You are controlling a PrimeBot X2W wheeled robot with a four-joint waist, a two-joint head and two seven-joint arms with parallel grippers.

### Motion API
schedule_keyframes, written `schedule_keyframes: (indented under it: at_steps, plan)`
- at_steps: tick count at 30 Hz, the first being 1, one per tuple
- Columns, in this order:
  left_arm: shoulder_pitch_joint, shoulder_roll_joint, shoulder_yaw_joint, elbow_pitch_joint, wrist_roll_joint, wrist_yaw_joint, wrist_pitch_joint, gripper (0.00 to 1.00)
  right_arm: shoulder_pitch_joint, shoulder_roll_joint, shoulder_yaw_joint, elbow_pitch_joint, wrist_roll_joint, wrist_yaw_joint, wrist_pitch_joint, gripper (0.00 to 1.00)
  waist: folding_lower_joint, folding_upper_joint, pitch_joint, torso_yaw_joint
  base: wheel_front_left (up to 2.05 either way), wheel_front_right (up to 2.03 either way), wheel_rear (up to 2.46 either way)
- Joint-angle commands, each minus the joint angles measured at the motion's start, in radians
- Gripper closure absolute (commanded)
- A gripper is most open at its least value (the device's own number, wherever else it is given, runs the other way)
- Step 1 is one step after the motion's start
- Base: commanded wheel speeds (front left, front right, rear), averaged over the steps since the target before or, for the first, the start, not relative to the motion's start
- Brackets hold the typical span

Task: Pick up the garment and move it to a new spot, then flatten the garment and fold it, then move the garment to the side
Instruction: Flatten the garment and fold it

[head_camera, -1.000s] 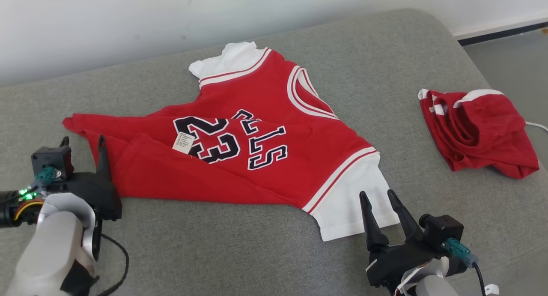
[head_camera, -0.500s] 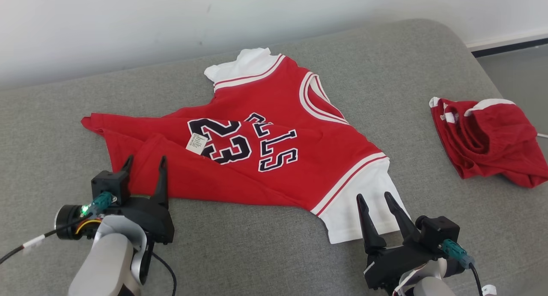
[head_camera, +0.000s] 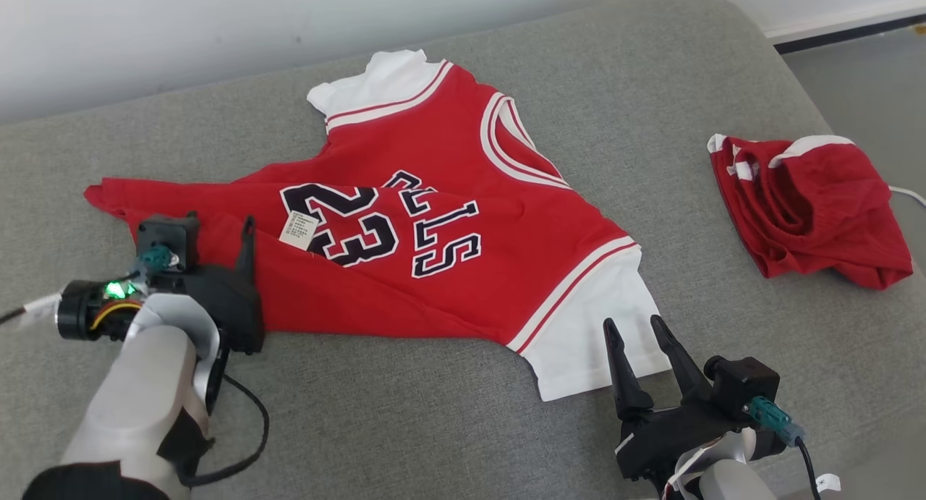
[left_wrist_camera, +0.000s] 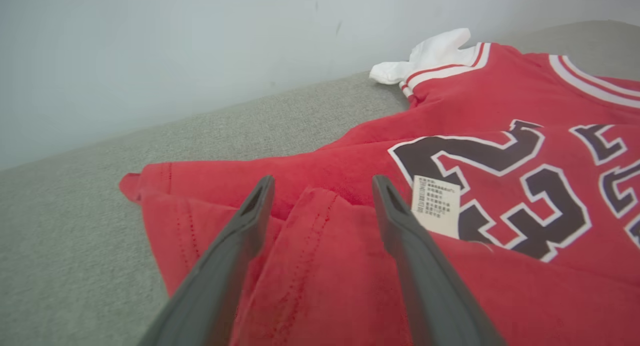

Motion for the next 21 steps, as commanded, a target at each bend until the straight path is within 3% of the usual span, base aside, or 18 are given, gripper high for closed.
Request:
schedule_keyframes:
  at_steps: [1, 13, 19, 20, 21]
  plan:
    - [-0.024, 0.007, -0.006, 0.016, 0.003, -0.006, 0.010, 0.00, -0.005, 0.000, 0.000, -0.003, 0.002, -0.003, -0.004, 0.00, -0.0001, -0.0001, 0.010, -0.007, 0.00, 0.00, 0.00]
    - [-0.143, -0.021, -0.026, 0.167, -0.029, -0.028, 0.206, 0.00, -0.017, 0.006, 0.008, 0.005, -0.005, -0.003, -0.004, 0.00, -0.0001, -0.0001, 0.021, 0.001, 0.00, 0.00, 0.00]
    - [-0.160, -0.034, -0.032, 0.191, -0.037, -0.031, 0.221, 0.00, -0.015, 0.004, 0.010, 0.004, -0.007, -0.003, -0.004, 0.00, -0.0001, -0.0001, 0.024, 0.005, 0.00, 0.00, 0.00]
    - [-0.159, -0.037, -0.032, 0.191, -0.040, -0.032, 0.217, 0.03, -0.015, 0.003, 0.010, 0.003, -0.008, -0.003, -0.004, 0.00, -0.0001, -0.0001, 0.025, 0.006, 0.00, 0.00, 0.00]
    - [-0.157, -0.039, -0.035, 0.192, -0.039, -0.033, 0.211, 0.16, -0.014, 0.003, 0.009, 0.003, -0.008, -0.003, -0.004, 0.00, -0.0001, -0.0001, 0.026, 0.006, 0.00, 0.00, 0.00]
